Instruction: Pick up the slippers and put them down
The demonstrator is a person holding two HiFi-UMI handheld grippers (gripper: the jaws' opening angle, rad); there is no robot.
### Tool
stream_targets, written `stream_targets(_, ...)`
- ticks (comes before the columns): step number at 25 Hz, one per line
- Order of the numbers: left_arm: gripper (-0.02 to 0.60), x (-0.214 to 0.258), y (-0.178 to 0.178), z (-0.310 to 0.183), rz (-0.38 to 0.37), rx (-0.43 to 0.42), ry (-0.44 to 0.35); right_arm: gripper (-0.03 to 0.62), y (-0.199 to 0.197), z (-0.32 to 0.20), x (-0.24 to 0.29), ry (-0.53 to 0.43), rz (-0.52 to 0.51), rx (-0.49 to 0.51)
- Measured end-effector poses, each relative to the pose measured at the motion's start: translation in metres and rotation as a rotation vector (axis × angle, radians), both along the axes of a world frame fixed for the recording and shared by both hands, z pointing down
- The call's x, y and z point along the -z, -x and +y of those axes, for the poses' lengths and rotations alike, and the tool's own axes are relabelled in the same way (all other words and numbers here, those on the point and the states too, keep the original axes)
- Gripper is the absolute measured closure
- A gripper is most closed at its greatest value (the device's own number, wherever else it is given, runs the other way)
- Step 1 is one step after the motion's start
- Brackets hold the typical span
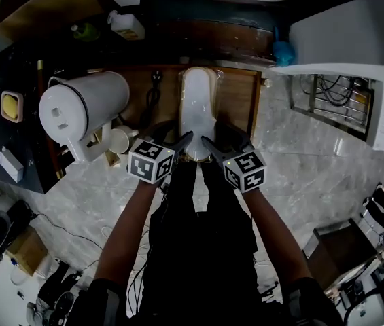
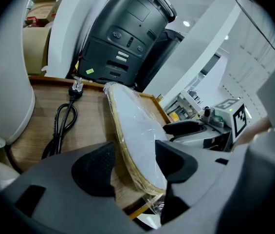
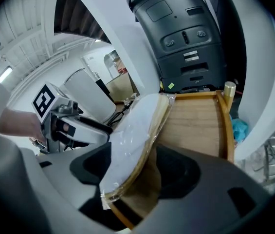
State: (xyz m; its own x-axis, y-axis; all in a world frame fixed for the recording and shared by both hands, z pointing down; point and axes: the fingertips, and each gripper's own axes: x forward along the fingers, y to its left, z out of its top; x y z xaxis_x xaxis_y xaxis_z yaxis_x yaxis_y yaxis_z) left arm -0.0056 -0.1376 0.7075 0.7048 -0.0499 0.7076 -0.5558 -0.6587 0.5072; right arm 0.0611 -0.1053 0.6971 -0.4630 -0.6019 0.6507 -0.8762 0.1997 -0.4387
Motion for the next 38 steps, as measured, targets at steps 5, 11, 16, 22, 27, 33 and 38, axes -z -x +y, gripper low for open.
stream_targets(5, 0.331, 0.022, 0.001, -0.005, -0.001, 0.026, -0.028, 0.318, 0.002, 0.007, 0.017, 0.021, -0.034, 0.037)
stream_targets(11, 0.331, 0.056, -0.003, 0.010, 0.007, -0.002, -0.039, 0.462, 0.013, 0.020, 0.053, 0.014, -0.109, 0.121)
stream_targets(16, 0.348, 0.091, -0.007, 0.026, 0.047, -0.024, -0.055, 0.575, 0.005, 0.026, 0.078, -0.023, -0.118, 0.142)
stream_targets(22, 0.509, 0.136, -0.010, 0.046, 0.112, -0.022, -0.107, 0.585, -0.001, 0.041, 0.120, -0.079, -0.064, 0.201)
stream_targets(27, 0.558, 0.165, -0.001, 0.059, 0.112, -0.034, -0.145, 0.586, 0.008, 0.056, 0.156, -0.129, -0.042, 0.232)
stream_targets(33, 0.571, 0.202, 0.010, 0.078, 0.169, 0.017, -0.184, 0.586, 0.014, 0.084, 0.186, -0.164, -0.036, 0.251)
stream_targets(38, 0.569, 0.221, 0.022, 0.097, 0.196, 0.072, -0.215, 0.588, 0.020, 0.104, 0.207, -0.206, 0.002, 0.309)
